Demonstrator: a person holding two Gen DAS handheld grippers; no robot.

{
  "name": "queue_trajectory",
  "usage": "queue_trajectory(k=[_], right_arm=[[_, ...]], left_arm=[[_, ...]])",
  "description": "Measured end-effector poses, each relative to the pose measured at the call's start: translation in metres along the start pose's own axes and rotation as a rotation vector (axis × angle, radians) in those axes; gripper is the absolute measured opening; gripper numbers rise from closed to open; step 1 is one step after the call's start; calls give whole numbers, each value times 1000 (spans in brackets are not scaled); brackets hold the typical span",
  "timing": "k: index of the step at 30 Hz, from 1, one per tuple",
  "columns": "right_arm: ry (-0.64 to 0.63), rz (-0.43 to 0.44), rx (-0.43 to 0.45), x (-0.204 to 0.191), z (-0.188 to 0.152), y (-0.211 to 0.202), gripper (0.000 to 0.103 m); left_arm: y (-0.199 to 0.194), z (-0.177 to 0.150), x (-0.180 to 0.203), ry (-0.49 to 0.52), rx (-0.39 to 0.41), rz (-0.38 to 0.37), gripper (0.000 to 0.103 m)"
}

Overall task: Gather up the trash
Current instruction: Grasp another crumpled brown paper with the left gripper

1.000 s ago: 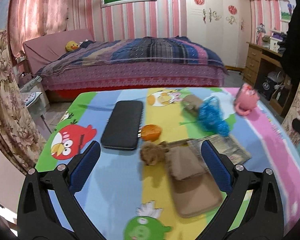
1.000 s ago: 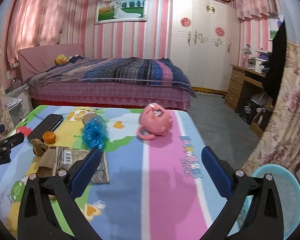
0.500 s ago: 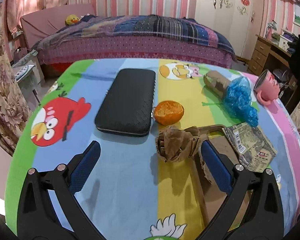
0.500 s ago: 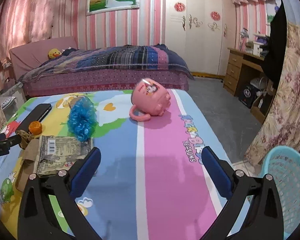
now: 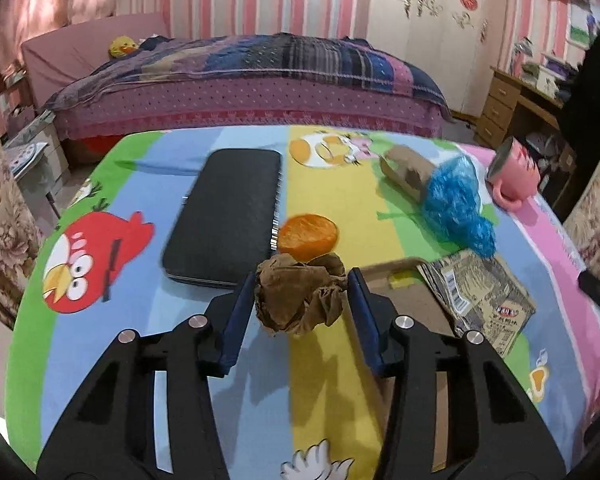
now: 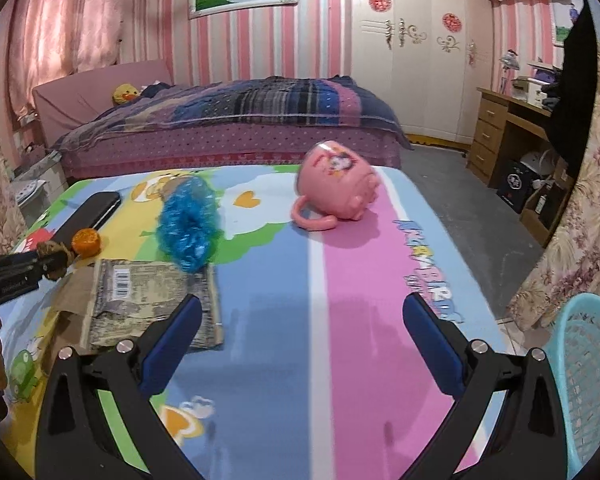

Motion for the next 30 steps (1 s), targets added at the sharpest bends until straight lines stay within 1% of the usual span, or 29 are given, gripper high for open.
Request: queue_trajectory(k=[2, 4, 7, 10, 14, 16, 17, 19, 20, 21, 22, 24, 25, 27, 29, 30], right_arm=[[-23, 11, -13, -13, 2, 3, 98], [-38, 14, -27, -22, 2, 7, 98], [-84, 12, -73, -41, 1, 20, 98], [-113, -5, -103, -50, 3, 32, 98], [-98, -4, -146, -52, 3, 46, 97], [-95, 6, -181, -53, 3, 54, 92], [-96, 10, -196, -54, 3, 57, 88], [-94, 17, -213, -55, 2, 61, 85], [-94, 30, -229, -57, 1, 63, 82], [-94, 34, -231, -57, 1, 64, 77], [-97, 37, -232, -58, 1, 64, 76], [-106, 49, -232, -62, 0, 64, 65], [-110, 53, -232, -63, -1, 65, 63], [-122, 69, -230, -67, -2, 63, 50], [-135, 72, -227, -71, -2, 63, 44], [-139, 70, -225, -72, -2, 63, 42]], left_arm=[[-7, -1, -8, -25, 7, 6, 46], [-11, -1, -12, -34, 9, 32, 46], [-15, -2, -18, -45, 5, 55, 46], [-16, -4, -25, -65, -10, 66, 46], [-18, -4, -30, -75, -13, 71, 46], [-20, -3, -31, -77, -9, 67, 46], [-20, -3, -31, -78, -11, 65, 46], [-19, -3, -32, -81, -17, 59, 46], [-18, -3, -32, -81, -19, 55, 46], [-18, -3, -31, -81, -20, 53, 46], [-18, -3, -31, -81, -20, 52, 46], [-18, -3, -31, -82, -18, 52, 46], [-19, -3, -31, -84, -17, 51, 46], [-19, -2, -32, -93, -13, 45, 46], [-20, -2, -32, -98, -11, 42, 46], [-20, -2, -32, -98, -11, 43, 46]])
Point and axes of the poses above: each gripper's, at about its wrist camera, not at the fingertips, and y roughly the way its jaws point, x to its right, z to its top, the point moved 2 cm from there along y, roughly the way its jaws point, and after that the axes turned 13 degrees about -x, right-handed, at the moved point
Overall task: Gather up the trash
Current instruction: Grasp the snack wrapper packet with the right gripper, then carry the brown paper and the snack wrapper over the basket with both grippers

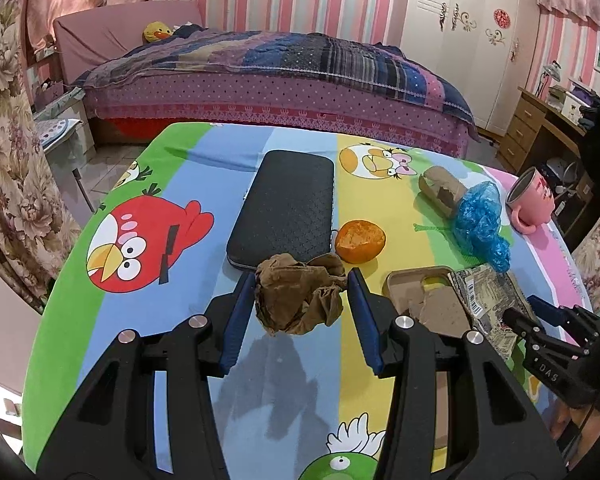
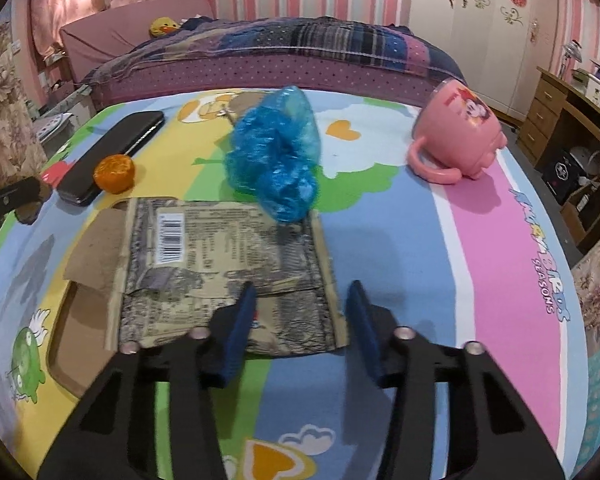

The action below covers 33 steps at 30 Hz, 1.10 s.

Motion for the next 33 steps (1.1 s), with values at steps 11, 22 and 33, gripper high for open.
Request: queue_trajectory(k=[11, 22, 33], right_arm=[[34, 13, 14, 9, -2, -4, 5], [65, 16, 53, 36, -17, -27, 4], [123, 1, 164, 72, -28, -74, 2]], left_arm=[[-9, 1, 7, 19, 21, 18, 46], [-18, 4, 13, 25, 47, 6, 46], [-29, 0, 40, 69, 66, -2, 46]])
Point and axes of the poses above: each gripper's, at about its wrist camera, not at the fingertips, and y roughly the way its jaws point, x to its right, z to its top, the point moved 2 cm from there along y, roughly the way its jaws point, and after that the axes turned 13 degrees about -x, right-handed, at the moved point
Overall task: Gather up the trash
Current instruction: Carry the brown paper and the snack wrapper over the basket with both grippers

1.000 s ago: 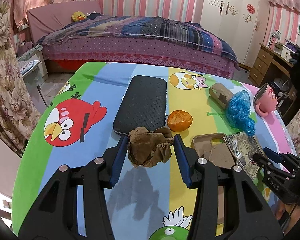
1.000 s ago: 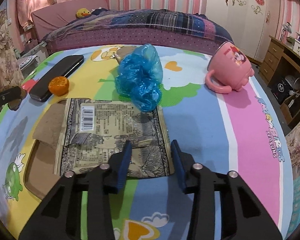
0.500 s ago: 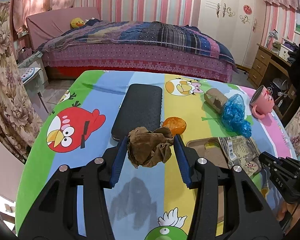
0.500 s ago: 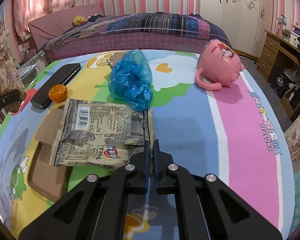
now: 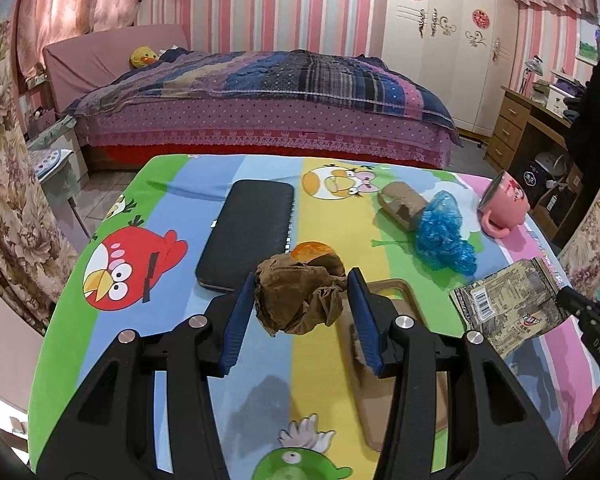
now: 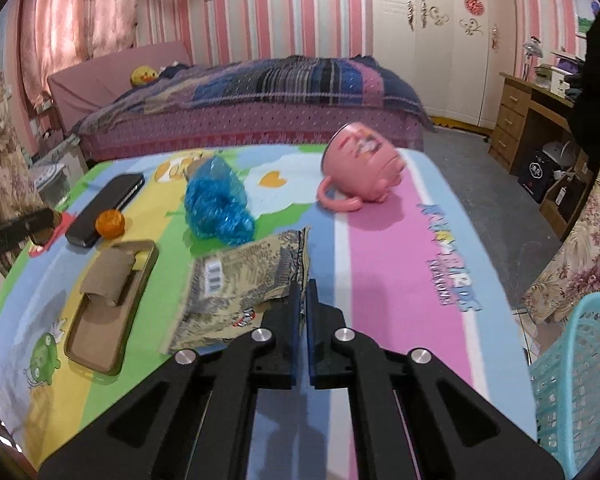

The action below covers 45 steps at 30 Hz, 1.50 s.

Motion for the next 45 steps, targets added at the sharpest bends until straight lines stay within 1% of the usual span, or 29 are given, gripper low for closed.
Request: queue_trajectory(k=[5, 7, 11, 13, 16, 18, 19, 23, 27, 31, 34, 35, 37, 39, 41, 42, 45], right_arm=[[-6, -7, 32, 7, -3, -19, 2], [-17, -22, 53, 11, -5, -31, 2], [18, -15, 116, 32, -9, -65, 2], [16, -32, 132, 39, -12, -77, 2], [36, -48, 156, 59, -22, -97, 2], [71, -52, 166, 80, -31, -110, 2], [78, -55, 167, 84, -34, -112, 2], [121, -93, 174, 120, -50, -132, 2], [174, -130, 199, 157, -63, -154, 2], [231, -183, 214, 199, -81, -176, 2], [274, -220, 218, 228, -95, -189, 2], [287, -227, 220, 236, -99, -192, 2], [323, -247, 222, 257, -110, -198, 2], [356, -276, 220, 276, -121, -202, 2], [377, -289, 217, 286, -127, -202, 2], [401, -302, 213, 297, -135, -202, 2], [435, -319, 211, 312, -146, -199, 2]], left_arm=[[-5, 1, 16, 12, 7, -22, 46], [-7, 1, 24, 15, 9, -35, 46], [-7, -2, 45, 39, 1, -57, 46], [-9, -4, 58, 61, -1, -72, 46], [-13, -9, 84, 113, 3, -84, 46], [-18, -14, 103, 146, 3, -109, 46], [-20, -17, 110, 158, 3, -122, 46], [-31, -28, 152, 220, 16, -167, 46], [-38, -37, 198, 292, 22, -192, 46], [-50, -43, 248, 320, 26, -280, 46], [-59, -52, 286, 374, 49, -314, 46], [-61, -57, 304, 402, 59, -333, 46], [-62, -64, 325, 427, 62, -362, 46], [-61, -74, 350, 450, 50, -403, 46], [-57, -80, 370, 468, 32, -432, 46], [-54, -85, 381, 482, 19, -443, 46], [-48, -97, 408, 516, 5, -448, 46]])
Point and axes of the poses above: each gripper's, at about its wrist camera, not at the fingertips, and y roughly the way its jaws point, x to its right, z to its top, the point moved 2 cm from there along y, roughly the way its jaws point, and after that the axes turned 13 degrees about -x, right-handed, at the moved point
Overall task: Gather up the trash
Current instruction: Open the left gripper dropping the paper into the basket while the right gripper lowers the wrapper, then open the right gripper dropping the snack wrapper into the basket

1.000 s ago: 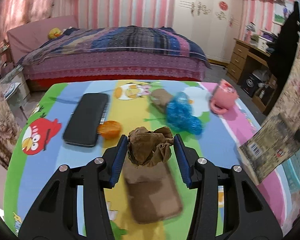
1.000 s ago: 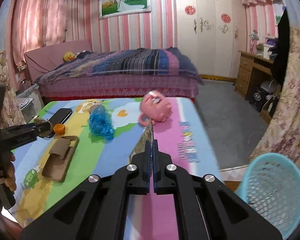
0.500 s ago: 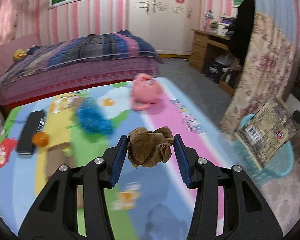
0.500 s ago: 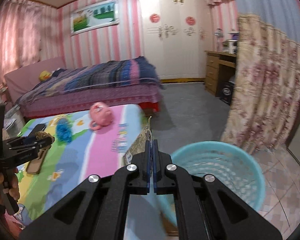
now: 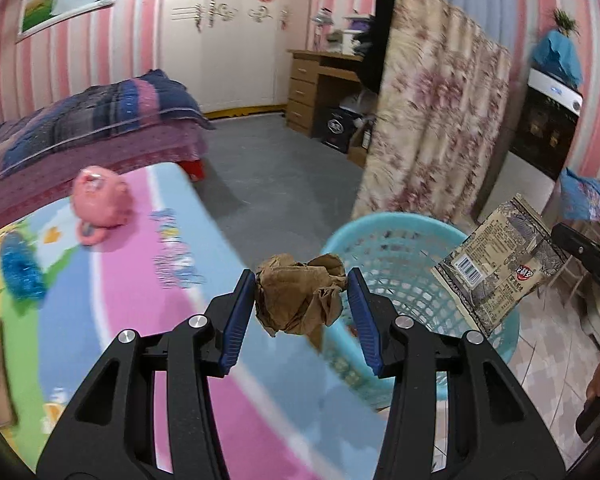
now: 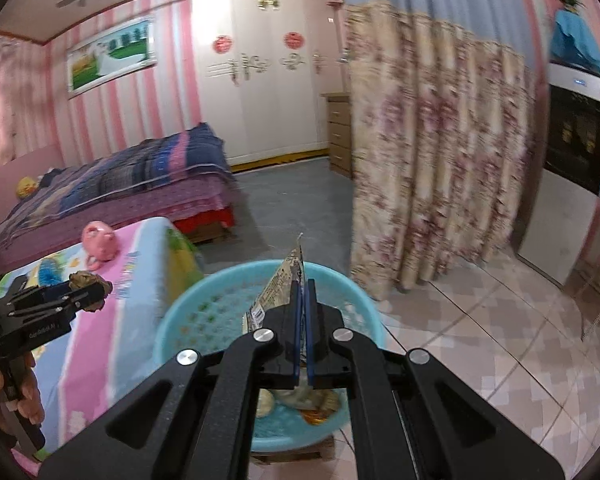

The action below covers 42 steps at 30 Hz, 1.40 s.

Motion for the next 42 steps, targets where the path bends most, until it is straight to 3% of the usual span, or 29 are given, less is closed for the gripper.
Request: queue_trajectory(k=[7, 13, 17, 23, 31, 38, 40, 41, 42], right_arm=[[42, -28, -8, 24, -11, 22, 2], [50, -34, -1, 30, -14, 25, 2], [49, -37, -2, 31, -14, 26, 2], [52, -39, -9, 29, -15, 31, 2], [50, -29, -21, 9, -12, 50, 2], [6, -54, -36, -25, -3, 70, 5], [4, -66, -36, -33, 0, 73, 31], [7, -63, -24, -35, 0, 73, 70], [7, -64, -20, -37, 0, 73, 80]], left_arm=[[35, 8, 45, 49, -22, -31, 46], [50, 15, 59, 68, -27, -19, 51], [51, 19, 50, 55, -16, 11, 76], [41, 22, 21, -2, 6, 63, 88], [14, 13, -1, -34, 35, 124, 96], [-11, 3, -30, -68, 43, 162, 97], [-16, 0, -41, -75, 43, 174, 97], [-19, -1, -46, -75, 45, 185, 97], [-23, -2, -52, -76, 49, 198, 97]])
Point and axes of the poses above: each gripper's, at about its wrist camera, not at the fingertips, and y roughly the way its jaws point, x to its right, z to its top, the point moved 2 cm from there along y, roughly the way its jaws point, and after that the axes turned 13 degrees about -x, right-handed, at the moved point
